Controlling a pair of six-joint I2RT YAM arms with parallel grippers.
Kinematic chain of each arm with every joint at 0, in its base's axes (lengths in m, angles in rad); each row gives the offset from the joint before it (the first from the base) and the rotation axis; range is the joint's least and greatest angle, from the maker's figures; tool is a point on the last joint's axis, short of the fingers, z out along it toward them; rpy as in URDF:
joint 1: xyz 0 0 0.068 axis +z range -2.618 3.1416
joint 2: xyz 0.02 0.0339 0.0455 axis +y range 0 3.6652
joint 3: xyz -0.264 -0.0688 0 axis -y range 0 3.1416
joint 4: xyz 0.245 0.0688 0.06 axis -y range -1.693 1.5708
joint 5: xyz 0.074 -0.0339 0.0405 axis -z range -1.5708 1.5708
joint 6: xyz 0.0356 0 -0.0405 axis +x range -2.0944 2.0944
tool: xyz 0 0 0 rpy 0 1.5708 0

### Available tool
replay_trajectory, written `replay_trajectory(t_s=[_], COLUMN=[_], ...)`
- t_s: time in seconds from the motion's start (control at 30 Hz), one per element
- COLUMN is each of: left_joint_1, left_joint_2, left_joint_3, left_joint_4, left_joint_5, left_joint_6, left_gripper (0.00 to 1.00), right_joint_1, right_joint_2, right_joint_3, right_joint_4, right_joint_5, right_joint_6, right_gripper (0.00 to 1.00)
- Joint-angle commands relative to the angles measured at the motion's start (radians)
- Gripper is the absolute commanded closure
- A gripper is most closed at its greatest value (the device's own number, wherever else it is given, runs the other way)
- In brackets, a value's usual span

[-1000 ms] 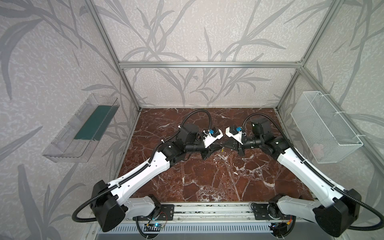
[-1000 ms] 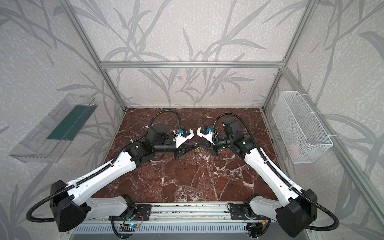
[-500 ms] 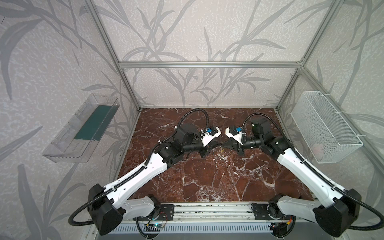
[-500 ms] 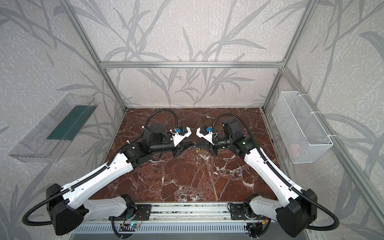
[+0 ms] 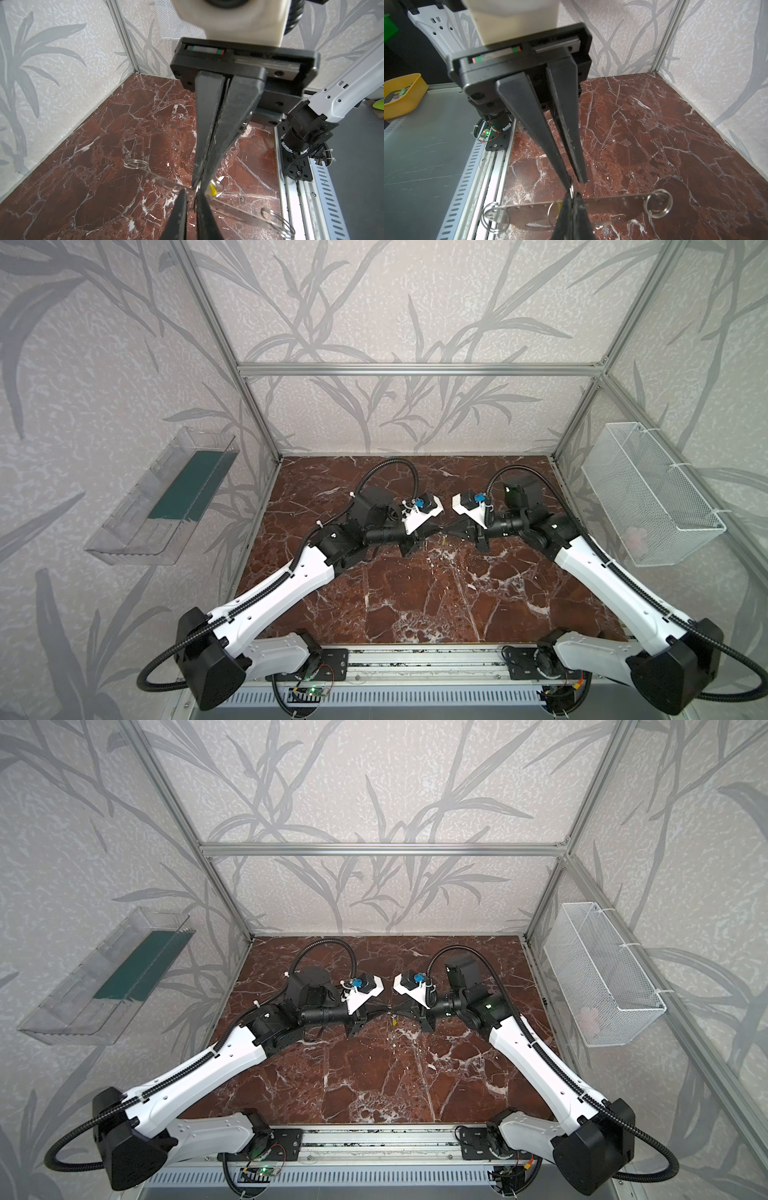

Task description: Put the keys on the keyring

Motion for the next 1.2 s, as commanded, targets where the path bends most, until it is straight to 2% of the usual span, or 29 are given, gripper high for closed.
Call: replay_trajectory(t_s=[0.0, 0.13, 0.4, 0.63, 0.7, 0.87, 1.07, 1.17], left_joint_1=[0.004, 0.004, 0.005, 0.004, 0.004, 0.004, 0.004, 0.003], left_joint_2=[-0.01, -0.005, 0.01, -0.006, -0.013, -0.026, -0.029, -0.023], left_joint_3=[-0.013, -0.016, -0.03, -0.117, -0.148, -0.211, -0.253, -0.27], left_joint_4=[0.05, 0.068, 0.106, 0.32, 0.399, 0.566, 0.671, 0.712], left_joint_5=[0.031, 0.025, 0.039, -0.082, -0.11, -0.161, -0.199, -0.206], left_joint_6=[0.012, -0.001, -0.027, -0.14, -0.178, -0.247, -0.289, -0.303], left_gripper=[0.95, 1.0, 1.0, 1.0, 1.0, 1.0, 1.0, 1.0], right_joint_1=[0.006, 0.005, 0.005, 0.005, 0.005, 0.005, 0.006, 0.005], right_joint_2=[-0.016, -0.014, -0.022, -0.057, -0.083, -0.133, -0.175, -0.18], right_joint_3=[-0.003, -0.008, -0.024, -0.077, -0.114, -0.191, -0.256, -0.277], right_joint_4=[0.036, 0.048, 0.09, 0.185, 0.244, 0.36, 0.455, 0.504], right_joint_5=[-0.039, -0.038, -0.016, 0.074, 0.124, 0.217, 0.332, 0.356], right_joint_6=[0.013, 0.022, 0.049, 0.112, 0.149, 0.24, 0.335, 0.387], right_gripper=[1.0, 1.0, 1.0, 1.0, 0.94, 0.89, 0.76, 0.74])
